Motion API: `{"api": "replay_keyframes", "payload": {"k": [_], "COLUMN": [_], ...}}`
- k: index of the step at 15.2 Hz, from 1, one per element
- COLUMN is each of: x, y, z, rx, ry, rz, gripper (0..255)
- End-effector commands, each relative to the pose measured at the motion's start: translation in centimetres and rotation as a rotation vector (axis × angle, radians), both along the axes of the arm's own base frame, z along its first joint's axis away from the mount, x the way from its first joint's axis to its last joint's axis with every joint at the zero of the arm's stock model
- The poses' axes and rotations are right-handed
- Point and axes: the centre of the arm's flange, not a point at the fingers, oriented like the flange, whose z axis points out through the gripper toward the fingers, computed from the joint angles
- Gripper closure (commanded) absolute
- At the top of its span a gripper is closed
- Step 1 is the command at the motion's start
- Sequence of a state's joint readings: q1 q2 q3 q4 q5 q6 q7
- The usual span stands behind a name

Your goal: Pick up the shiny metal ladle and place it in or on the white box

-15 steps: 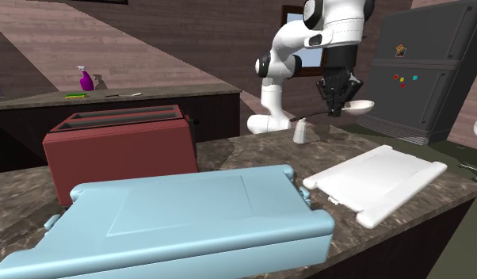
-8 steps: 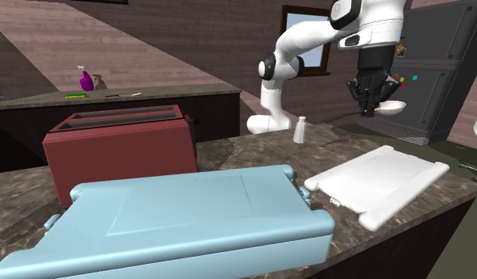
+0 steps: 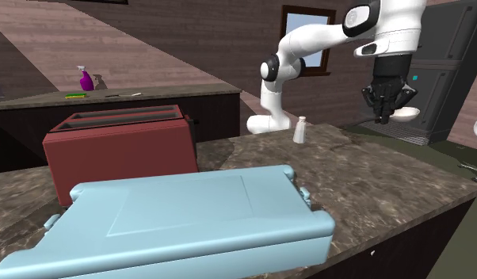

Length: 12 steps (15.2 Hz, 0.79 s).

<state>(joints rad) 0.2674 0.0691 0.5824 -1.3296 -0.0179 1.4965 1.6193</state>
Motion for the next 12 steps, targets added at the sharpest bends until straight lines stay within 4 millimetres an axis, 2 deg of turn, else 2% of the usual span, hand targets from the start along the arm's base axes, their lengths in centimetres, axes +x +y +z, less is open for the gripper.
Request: {"api": "replay_keyframes", "payload": {"k": [1, 10, 12], "x": [0.0, 0.0, 0.0], "y": [0.0, 0.0, 0.0], "z": [-1.1, -6.2, -6.2], "rx": [0.0, 0.0, 0.0], "ry": [0.0, 0.0, 0.0], "rz": [0.0, 0.0, 0.0], "gripper": [255, 255, 255]}}
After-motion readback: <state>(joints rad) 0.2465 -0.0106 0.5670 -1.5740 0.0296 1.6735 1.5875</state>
